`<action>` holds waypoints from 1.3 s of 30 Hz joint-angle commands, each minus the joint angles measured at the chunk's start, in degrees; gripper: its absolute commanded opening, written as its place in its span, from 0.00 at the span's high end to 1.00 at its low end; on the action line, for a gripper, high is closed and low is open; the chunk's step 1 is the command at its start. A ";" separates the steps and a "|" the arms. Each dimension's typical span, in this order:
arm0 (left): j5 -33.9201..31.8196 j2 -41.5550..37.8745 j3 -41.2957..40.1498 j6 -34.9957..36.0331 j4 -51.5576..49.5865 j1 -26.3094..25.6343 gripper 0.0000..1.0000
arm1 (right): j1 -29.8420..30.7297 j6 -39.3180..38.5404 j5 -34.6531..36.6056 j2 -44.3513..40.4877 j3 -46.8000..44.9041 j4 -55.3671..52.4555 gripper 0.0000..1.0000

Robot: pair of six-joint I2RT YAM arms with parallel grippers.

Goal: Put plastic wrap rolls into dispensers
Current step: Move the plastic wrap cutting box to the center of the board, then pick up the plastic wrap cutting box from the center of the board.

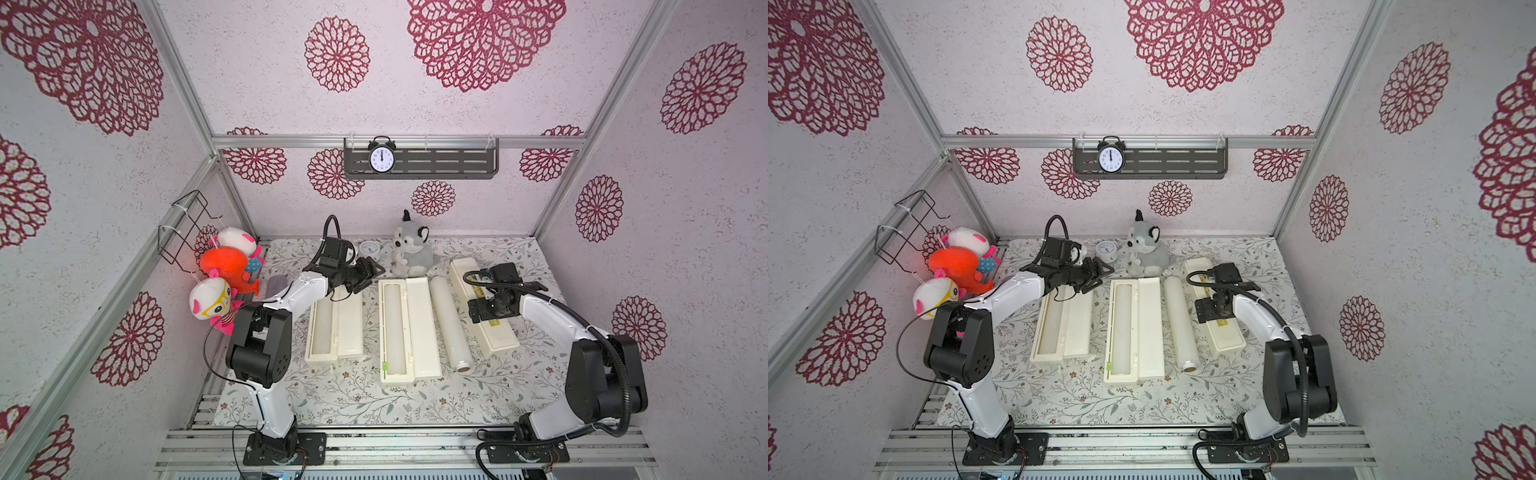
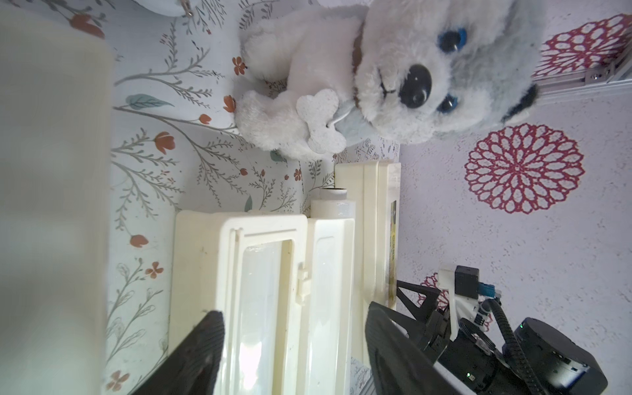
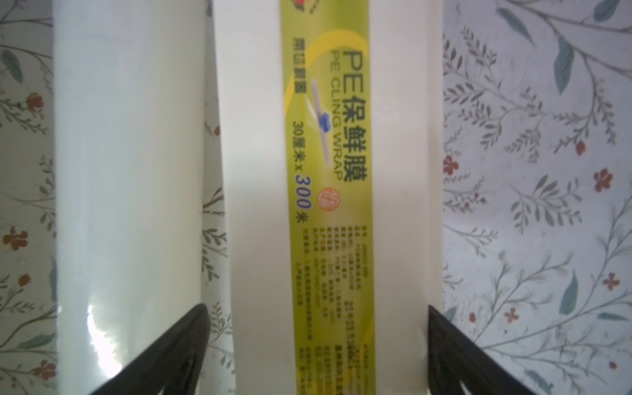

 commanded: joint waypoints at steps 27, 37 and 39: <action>-5.12 -1.21 1.85 -1.96 0.64 -4.00 0.30 | -5.65 -4.45 -5.38 10.83 7.48 -1.82 0.01; -4.84 -0.82 2.44 -1.38 0.33 -4.40 0.30 | -4.19 -0.87 -4.54 12.01 5.71 1.74 0.03; -4.81 -0.98 2.38 -1.27 0.30 -4.33 0.30 | -4.25 -0.79 -5.06 12.48 5.80 1.75 0.05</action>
